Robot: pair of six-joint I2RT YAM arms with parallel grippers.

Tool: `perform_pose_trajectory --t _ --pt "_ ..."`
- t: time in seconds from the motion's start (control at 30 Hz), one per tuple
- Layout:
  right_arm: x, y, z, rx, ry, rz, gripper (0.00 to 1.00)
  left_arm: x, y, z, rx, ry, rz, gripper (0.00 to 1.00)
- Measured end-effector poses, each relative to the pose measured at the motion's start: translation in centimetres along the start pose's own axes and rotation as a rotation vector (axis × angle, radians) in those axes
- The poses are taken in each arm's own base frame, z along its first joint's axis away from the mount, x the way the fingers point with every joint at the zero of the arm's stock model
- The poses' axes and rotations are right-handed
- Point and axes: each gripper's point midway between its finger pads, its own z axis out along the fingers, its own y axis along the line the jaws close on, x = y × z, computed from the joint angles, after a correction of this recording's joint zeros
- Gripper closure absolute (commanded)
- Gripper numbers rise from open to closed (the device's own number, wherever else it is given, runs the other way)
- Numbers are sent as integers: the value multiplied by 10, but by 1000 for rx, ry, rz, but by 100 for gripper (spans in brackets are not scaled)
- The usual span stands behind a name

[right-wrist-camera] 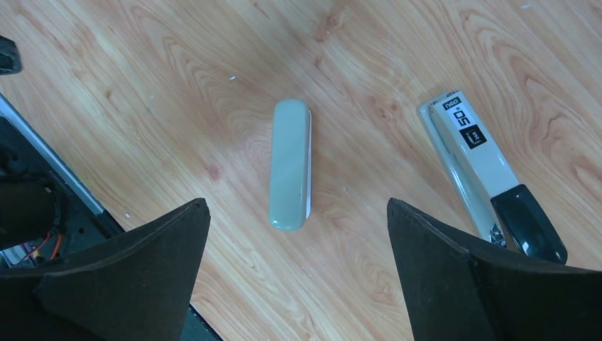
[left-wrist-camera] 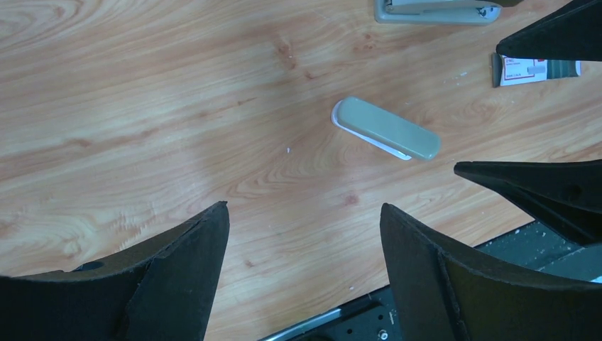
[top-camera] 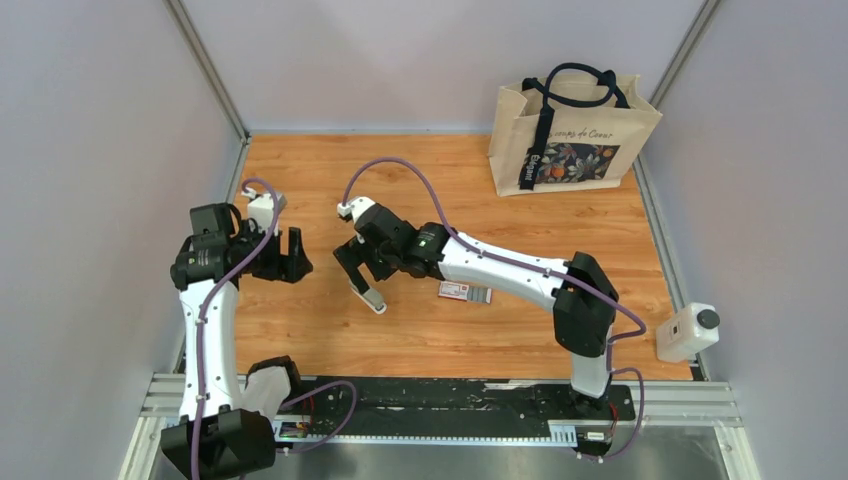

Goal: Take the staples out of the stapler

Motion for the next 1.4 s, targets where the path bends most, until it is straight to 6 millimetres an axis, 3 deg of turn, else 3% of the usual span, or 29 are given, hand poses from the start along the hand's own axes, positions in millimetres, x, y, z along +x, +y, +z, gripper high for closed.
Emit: perform_pose_trajectory --t 0.27,0.47,0.67,0.87,1.23,1.4 --pt "18 -6 11 22 64 -51 0 14 5 5 -27 16 -5 13" --pt "19 -10 24 51 109 -90 2 13 17 10 -38 14 -53 13" --pt "33 -11 40 61 176 -101 7 21 31 14 -56 25 -119 13" --pt "33 -8 54 62 213 -108 12 21 35 12 -67 17 -129 12" --pt "60 -7 60 72 314 -136 16 21 42 12 -96 21 -128 12" --pt "69 -3 67 83 349 -154 25 21 42 12 -98 22 -132 12"
